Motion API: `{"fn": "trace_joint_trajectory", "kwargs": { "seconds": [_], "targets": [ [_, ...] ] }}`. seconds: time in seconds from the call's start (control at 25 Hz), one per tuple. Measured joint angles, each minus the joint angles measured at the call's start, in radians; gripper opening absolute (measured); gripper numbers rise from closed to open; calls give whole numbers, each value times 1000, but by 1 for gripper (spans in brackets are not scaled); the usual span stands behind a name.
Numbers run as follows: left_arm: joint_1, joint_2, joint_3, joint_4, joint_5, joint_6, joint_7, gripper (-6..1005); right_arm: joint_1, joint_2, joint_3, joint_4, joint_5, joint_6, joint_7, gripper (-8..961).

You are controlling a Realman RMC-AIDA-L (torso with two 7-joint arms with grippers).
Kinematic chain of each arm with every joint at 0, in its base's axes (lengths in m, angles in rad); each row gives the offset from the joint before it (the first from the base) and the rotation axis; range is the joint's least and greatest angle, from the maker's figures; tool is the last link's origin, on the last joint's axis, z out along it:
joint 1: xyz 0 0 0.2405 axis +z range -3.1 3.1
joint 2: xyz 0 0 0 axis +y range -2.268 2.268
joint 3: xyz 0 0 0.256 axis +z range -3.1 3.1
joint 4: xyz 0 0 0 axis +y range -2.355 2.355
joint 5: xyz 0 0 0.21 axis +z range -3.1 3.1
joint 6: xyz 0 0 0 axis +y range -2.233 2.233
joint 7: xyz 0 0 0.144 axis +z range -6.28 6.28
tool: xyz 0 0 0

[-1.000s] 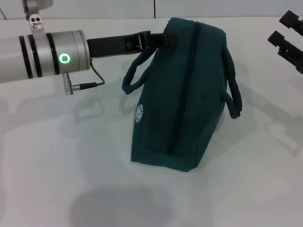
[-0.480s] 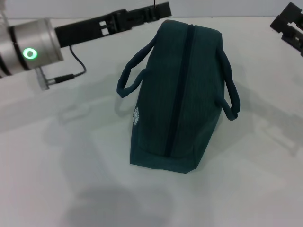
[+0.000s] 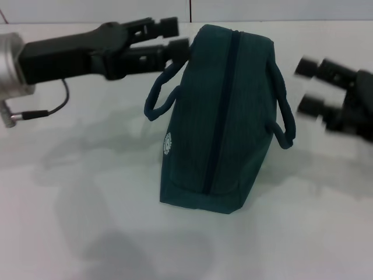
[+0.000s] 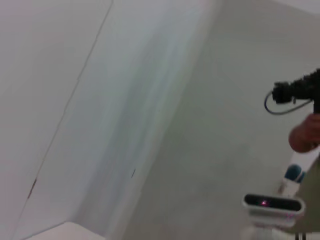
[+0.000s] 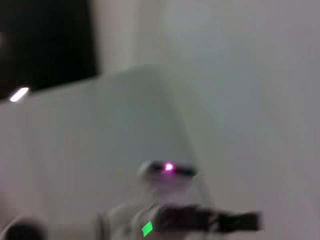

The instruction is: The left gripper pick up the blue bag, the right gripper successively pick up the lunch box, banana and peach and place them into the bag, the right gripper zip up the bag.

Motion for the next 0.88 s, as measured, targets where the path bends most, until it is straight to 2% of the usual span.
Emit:
{"fn": "trace_joint_trajectory", "kwargs": {
  "seconds": [0.12, 0.2, 0.36, 0.6, 0.88],
  "targets": [
    [32, 13, 0, 5, 5, 36, 59, 875, -7, 16, 1, -102, -126, -26, -37, 817],
    [54, 16, 3, 19, 12, 73, 97, 872, -16, 35, 2, -166, -223, -28, -57, 838],
    [100, 17, 7, 51, 43, 162, 156, 873, -22, 59, -2, -201, -317, -29, -105, 860],
    [129, 18, 9, 43, 60, 236, 190, 873, -14, 65, -18, -144, -336, -8, -119, 860],
    [188, 15, 12, 37, 85, 252, 239, 874, -9, 68, -66, -122, -334, 25, -139, 860]
  ]
}}
